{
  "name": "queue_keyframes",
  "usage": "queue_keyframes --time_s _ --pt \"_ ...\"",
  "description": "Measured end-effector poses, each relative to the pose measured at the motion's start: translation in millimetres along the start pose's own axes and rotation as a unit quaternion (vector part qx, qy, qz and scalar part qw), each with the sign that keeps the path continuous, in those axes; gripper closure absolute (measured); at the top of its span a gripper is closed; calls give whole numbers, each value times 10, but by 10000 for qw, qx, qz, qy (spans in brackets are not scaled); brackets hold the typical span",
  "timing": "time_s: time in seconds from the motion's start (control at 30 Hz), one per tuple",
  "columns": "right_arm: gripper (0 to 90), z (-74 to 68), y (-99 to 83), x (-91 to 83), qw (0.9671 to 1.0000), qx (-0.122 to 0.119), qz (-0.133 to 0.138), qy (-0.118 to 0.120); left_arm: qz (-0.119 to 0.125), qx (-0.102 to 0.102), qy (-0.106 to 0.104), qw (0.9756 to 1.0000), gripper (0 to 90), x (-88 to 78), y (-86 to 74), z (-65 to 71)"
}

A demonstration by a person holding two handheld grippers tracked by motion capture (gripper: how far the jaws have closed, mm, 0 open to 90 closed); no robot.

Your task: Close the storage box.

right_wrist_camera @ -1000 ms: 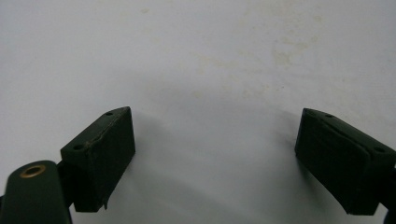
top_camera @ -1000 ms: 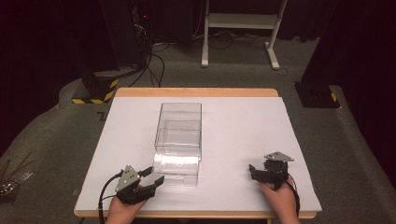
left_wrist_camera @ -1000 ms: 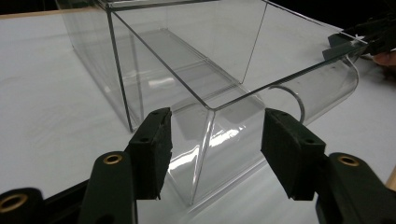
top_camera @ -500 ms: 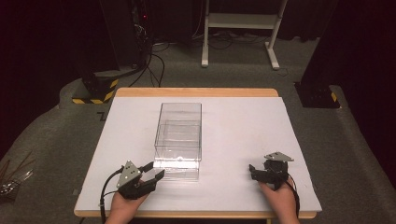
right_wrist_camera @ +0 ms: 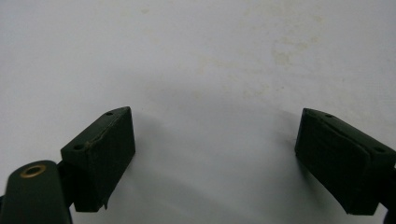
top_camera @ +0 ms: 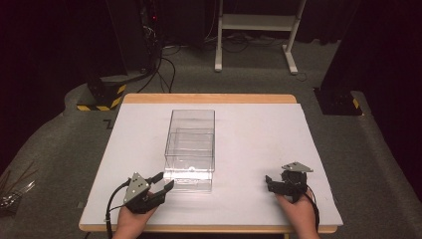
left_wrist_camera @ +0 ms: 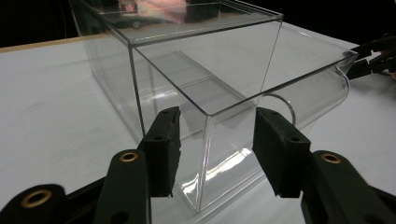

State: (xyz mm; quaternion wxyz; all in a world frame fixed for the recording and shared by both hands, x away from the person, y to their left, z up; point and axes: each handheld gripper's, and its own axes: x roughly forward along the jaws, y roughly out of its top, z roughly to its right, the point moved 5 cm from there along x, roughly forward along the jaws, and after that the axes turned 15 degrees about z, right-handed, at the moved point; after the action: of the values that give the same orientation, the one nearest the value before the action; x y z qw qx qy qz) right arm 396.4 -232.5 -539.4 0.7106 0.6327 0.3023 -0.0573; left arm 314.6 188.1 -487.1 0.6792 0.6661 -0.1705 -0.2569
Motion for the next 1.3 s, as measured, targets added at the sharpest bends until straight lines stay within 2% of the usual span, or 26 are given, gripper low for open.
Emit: queue_keyframes --time_s 0.5,0.73,0.97,1.1,1.17,1.27,1.3 --pt "122 0 0 -1 10000 -18 6 0 -11 191 123 9997 530 94 14 -56" --pt "122 1 1 0 10000 -27 9 7 13 303 115 9995 525 104 13 -54" --pt "122 -2 0 -2 10000 -3 1 3 22 209 245 9995 536 192 30 -73" --pt "122 1 1 0 10000 -23 7 11 -28 274 299 9992 539 208 18 -94" --pt "123 1 0 0 10000 -22 6 10 -55 283 308 9991 518 222 14 -96" --pt "123 1 0 0 10000 -17 8 6 -89 297 381 9988 414 251 15 -93" --pt "122 0 0 -1 10000 -16 8 5 -150 306 480 9983 374 287 9 -86"
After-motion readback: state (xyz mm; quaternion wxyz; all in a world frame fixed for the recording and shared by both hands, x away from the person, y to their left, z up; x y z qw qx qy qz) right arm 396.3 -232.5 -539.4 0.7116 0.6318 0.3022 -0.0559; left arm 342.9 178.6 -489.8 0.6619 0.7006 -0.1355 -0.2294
